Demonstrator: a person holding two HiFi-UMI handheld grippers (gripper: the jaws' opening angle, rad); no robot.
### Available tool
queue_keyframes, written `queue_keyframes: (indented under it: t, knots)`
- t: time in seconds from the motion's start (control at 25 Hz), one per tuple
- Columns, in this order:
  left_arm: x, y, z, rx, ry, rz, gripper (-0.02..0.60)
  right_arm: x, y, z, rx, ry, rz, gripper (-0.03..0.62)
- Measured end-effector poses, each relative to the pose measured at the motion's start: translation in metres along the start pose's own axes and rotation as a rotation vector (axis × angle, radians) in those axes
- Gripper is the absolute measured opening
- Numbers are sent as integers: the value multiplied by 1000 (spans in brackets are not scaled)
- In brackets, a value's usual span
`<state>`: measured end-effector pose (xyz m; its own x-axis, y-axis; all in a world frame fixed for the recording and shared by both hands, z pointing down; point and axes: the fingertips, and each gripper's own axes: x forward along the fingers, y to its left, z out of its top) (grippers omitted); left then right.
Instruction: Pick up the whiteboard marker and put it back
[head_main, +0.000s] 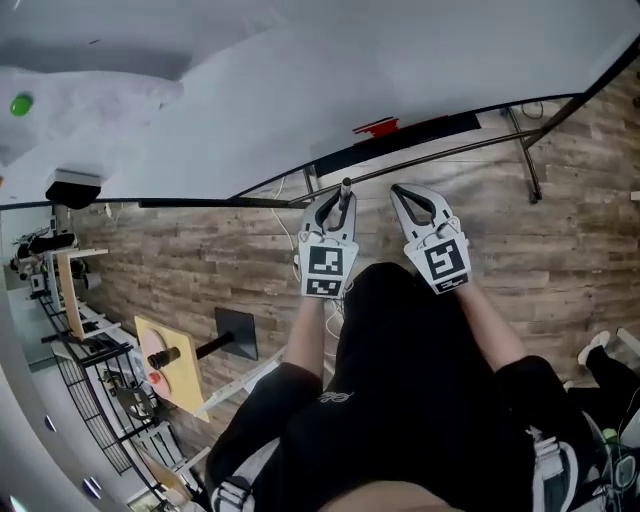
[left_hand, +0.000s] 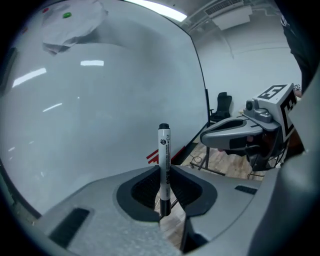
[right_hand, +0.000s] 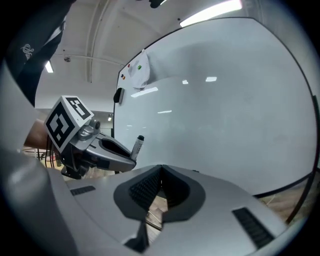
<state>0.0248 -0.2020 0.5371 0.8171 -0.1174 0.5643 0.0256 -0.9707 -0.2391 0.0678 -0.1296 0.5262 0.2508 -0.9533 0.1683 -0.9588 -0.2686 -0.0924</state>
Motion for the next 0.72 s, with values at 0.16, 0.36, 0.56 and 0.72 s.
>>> queue_keyframes:
  t: [0.16,0.36,0.56,0.72]
  knots:
    - [17,-17,-9,75,73,-34,60,-12,-22,-11,33,16,-53,3]
    - [48,-12,-8,250,136,-25,60,-2,-46,-18,38,38,-101,3]
    - [89,-15,-30,437,214,-96,60,4,-63,-29,55,63,-164,3]
    - [119,-9,-45,544,262,-148,60,15,-80,-31,81,76,-215,3]
